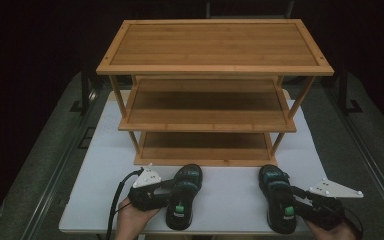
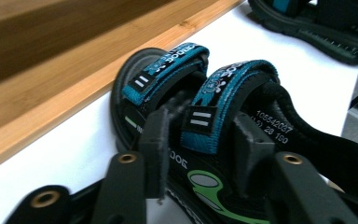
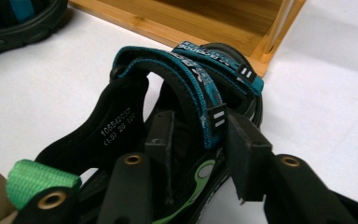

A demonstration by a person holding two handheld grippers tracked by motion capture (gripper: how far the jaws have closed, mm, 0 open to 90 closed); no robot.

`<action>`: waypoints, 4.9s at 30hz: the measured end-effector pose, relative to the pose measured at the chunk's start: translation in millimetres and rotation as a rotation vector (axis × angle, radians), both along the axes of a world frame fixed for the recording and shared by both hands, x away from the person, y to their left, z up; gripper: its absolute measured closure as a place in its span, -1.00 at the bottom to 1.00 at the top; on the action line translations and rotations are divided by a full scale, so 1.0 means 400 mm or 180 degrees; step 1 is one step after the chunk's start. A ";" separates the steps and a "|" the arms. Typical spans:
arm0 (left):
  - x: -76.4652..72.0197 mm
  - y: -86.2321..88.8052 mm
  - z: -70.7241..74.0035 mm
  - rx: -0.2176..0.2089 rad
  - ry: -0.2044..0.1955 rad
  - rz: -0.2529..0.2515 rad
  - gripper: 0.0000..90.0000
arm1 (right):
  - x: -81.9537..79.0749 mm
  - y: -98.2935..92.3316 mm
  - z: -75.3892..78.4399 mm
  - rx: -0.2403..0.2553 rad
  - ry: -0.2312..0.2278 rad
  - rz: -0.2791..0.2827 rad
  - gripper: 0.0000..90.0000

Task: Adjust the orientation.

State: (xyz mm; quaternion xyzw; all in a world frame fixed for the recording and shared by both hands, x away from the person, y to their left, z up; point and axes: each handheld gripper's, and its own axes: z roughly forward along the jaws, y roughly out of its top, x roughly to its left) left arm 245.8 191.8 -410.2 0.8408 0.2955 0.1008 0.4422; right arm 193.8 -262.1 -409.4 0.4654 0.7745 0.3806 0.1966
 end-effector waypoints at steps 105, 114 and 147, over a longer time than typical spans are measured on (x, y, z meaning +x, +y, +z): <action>0.048 -0.105 0.034 -0.0788 -0.0972 0.1250 0.70 | 0.100 0.393 0.026 0.0581 -0.1334 -0.0992 0.81; 0.076 -0.113 0.028 -0.0825 -0.0985 0.1358 0.70 | 0.135 0.403 0.021 0.0626 -0.1301 -0.1054 0.81; 0.149 -0.174 -0.018 -0.0725 -0.0841 0.1395 0.67 | 0.213 0.456 -0.011 0.0492 -0.1092 -0.1119 0.79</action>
